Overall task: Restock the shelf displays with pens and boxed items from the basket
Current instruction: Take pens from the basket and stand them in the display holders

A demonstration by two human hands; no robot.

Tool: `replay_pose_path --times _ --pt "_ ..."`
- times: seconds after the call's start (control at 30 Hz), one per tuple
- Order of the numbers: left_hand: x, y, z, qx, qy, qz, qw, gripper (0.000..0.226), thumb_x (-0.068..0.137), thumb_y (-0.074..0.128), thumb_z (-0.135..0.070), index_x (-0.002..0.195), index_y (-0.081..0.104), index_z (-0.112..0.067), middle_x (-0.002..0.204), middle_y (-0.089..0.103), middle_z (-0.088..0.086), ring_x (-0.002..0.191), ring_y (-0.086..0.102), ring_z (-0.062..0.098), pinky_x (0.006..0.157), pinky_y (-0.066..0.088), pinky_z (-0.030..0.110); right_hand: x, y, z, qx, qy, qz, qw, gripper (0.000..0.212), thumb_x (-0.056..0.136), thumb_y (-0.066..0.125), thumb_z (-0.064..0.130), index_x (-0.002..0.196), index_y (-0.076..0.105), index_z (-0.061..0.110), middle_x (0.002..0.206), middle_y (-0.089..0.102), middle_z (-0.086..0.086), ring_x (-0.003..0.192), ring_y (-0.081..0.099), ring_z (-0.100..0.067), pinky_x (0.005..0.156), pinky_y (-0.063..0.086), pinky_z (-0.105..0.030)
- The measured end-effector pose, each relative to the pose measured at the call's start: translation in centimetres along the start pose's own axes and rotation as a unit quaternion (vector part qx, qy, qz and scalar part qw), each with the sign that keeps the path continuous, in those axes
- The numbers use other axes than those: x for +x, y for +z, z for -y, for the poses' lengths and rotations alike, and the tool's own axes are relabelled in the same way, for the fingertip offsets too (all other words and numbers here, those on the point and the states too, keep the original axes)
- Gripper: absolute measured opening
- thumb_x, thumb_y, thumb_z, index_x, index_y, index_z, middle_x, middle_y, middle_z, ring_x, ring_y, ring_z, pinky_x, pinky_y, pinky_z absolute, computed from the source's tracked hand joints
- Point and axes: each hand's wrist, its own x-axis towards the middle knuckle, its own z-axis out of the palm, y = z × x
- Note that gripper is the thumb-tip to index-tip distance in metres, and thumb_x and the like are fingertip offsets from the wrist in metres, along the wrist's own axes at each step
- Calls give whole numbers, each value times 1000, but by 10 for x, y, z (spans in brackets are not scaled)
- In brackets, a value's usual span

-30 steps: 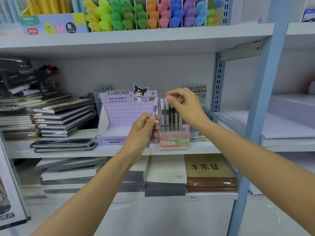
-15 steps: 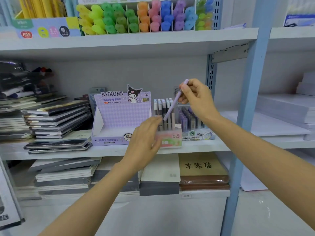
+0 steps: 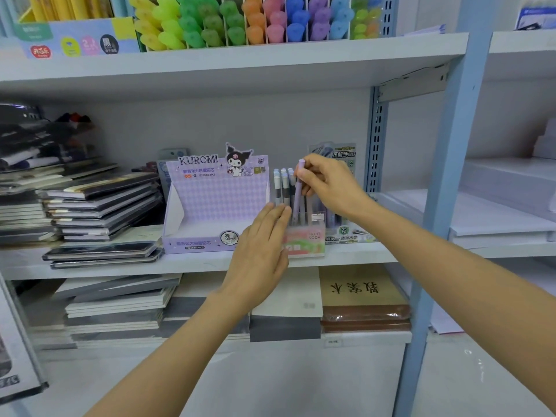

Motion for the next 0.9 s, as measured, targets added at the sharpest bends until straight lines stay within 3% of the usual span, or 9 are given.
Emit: replay_pose_path --times 0.47,0.6,0.7,0.9 --pt "-1 2 -1 5 4 -9 1000 66 92 53 -10 152 25 -6 157 26 8 149 13 23 115 27 37 5 -4 -5 -45 19 16 999 21 101 48 13 101 57 -5 89 68 -17 75 69 -26 75 58 -39" --pt "0 3 0 9 2 -7 1000 66 92 53 -10 152 24 -7 158 25 8 150 11 23 116 27 38 1 2 -6 -18 15 15 1000 15 98 53 14 112 53 7 83 70 -16 71 68 -24 70 59 -30" --pt "-1 4 0 9 1 -6 1000 67 92 53 -9 152 24 -6 158 25 9 150 11 23 115 29 39 -1 11 -10 -55 -14 -23 998 16 93 62 12 107 56 14 81 67 -7 73 65 -20 67 51 -18" --pt "-1 3 -3 -5 -2 -4 1000 68 93 52 -11 153 21 -7 160 20 8 150 8 23 115 27 44 -14 15 -11 -104 -28 -67 992 26 89 67 12 115 63 9 97 56 -8 80 53 -15 78 46 -24"
